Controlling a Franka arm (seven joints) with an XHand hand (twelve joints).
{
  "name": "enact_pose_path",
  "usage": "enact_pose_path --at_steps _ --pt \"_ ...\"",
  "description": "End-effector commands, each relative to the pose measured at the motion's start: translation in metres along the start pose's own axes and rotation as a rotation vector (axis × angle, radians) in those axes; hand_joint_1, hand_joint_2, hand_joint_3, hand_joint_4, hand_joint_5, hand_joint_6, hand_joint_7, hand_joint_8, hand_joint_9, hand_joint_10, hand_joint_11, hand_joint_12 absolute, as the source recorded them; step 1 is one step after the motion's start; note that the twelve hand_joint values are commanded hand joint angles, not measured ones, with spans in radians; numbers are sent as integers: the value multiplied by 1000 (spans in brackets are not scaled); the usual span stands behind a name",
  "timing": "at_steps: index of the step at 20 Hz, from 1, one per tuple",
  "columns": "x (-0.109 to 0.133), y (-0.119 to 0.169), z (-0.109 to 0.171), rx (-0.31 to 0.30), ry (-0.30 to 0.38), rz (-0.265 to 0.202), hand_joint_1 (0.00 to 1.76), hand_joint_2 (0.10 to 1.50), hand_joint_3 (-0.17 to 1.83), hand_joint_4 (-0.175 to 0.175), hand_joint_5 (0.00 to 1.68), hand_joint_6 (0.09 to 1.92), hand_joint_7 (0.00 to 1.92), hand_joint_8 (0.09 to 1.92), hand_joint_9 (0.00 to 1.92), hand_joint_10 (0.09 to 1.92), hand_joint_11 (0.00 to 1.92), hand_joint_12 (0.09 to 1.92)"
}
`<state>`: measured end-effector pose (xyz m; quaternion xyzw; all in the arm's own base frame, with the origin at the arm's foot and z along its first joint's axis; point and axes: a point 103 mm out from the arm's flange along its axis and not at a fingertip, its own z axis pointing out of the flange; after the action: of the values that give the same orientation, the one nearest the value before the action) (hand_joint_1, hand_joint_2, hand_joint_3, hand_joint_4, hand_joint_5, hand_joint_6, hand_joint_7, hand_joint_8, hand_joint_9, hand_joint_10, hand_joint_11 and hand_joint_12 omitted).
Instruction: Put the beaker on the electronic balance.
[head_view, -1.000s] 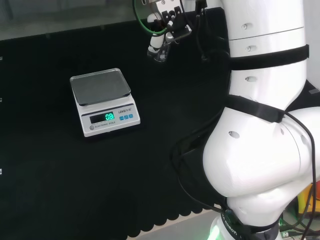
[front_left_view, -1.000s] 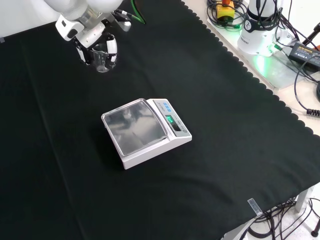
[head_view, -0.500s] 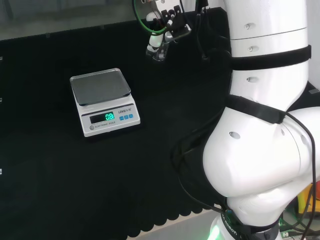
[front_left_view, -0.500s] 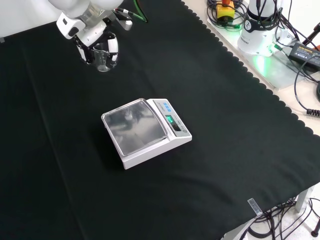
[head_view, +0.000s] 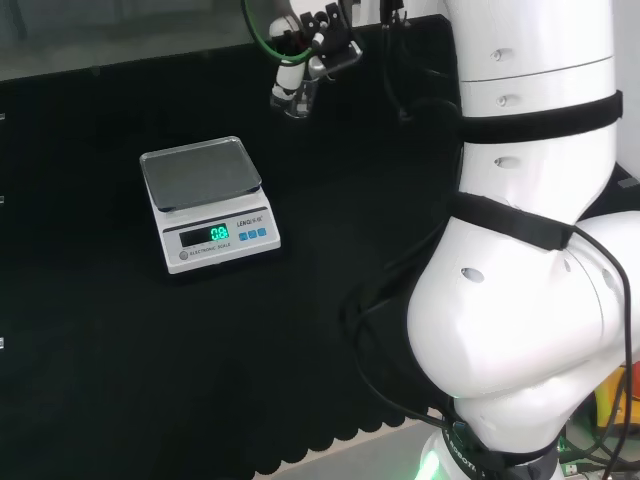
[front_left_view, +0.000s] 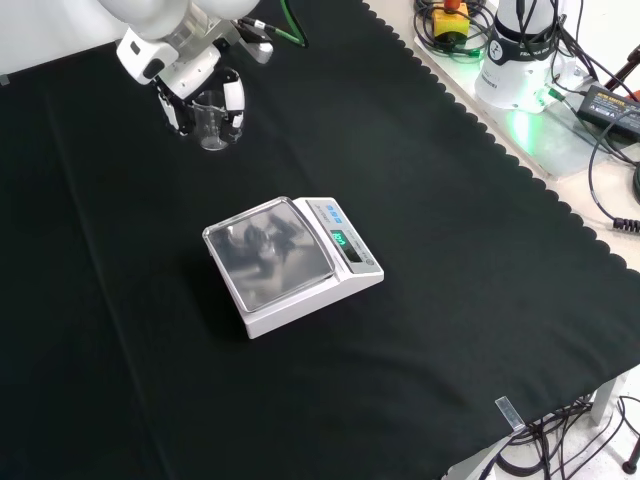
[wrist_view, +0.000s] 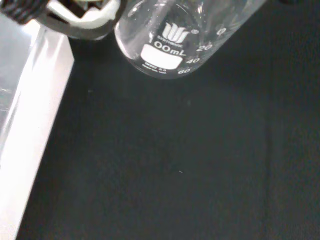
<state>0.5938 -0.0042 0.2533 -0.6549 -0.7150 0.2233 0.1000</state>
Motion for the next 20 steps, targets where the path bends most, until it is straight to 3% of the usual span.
enact_pose_path --at_steps 1,2,3,7,13,20 --pt "49 5 -27 47 -121 1 905 695 463 -169 1128 311 1389 361 1641 87 1663 462" --pt "66 8 -33 66 -161 24 903 695 463 -169 1125 311 1390 361 1641 87 1662 461" --pt "83 13 -34 81 -187 14 902 695 463 -169 1122 311 1390 361 1642 87 1662 461" --pt "126 33 -19 91 -164 -19 895 698 462 -168 1116 313 1391 360 1642 87 1661 459" --pt "141 37 2 62 -41 -102 888 701 459 -167 1109 319 1392 359 1642 87 1660 458" --pt "148 34 25 80 27 -134 882 704 456 -166 1099 324 1392 358 1643 87 1659 457"
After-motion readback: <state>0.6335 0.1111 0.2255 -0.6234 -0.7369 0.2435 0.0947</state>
